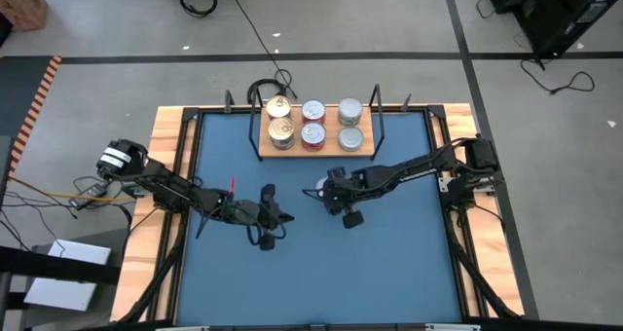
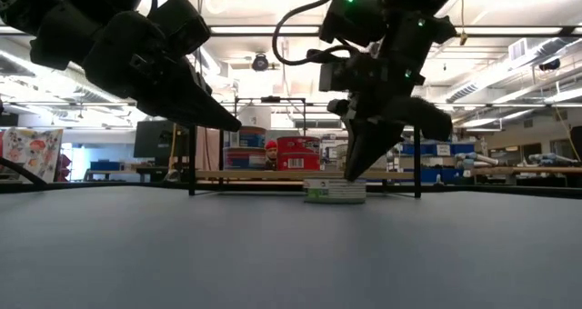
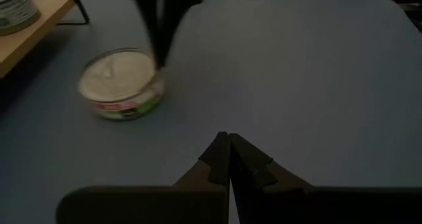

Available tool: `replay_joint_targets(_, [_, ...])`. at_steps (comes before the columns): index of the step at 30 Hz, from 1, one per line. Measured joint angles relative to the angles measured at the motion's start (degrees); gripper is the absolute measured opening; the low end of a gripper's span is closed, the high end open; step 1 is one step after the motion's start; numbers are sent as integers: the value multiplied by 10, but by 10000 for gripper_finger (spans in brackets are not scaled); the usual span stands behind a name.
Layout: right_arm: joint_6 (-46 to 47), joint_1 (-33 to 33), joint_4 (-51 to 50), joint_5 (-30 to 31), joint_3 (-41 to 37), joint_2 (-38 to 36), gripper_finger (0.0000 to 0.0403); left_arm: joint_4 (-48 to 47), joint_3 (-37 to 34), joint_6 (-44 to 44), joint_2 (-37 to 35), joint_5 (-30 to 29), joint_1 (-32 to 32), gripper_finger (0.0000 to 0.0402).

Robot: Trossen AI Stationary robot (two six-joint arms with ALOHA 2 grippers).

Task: Stack canned seafood by type on shelf
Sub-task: Stack the green tuna can on top of the other green tuna can on the shelf

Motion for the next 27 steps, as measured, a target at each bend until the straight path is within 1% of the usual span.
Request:
replay_joint_targets(5, [42,4,-4,-87,19,0,3,-1,0,-5,0,0,14,10])
replay_joint_targets(7, [59,11,-2,-113,31,0,2,-1,0,-7,0,10,21,10])
replay_joint_targets(10, [75,29,0,-138,48,0,2,-1,0,-7,0,22,28,10])
replay_joint_targets(13, [115,49,9,-142,63,0,2,-1,0,1,0,22,35,10])
replay_joint_targets(16, [149,66,-14,-126,65,-1,9,20,0,13,12,20,51,10])
replay_joint_targets(21, [193,84,-53,-25,38,-1,14,84,0,29,44,20,91,9])
replay_joint_targets(25, [195,82,-41,11,8,-1,4,130,0,27,82,56,132,9])
replay_joint_targets(27, [195,77,-29,15,-5,-1,5,149,1,26,104,70,147,9])
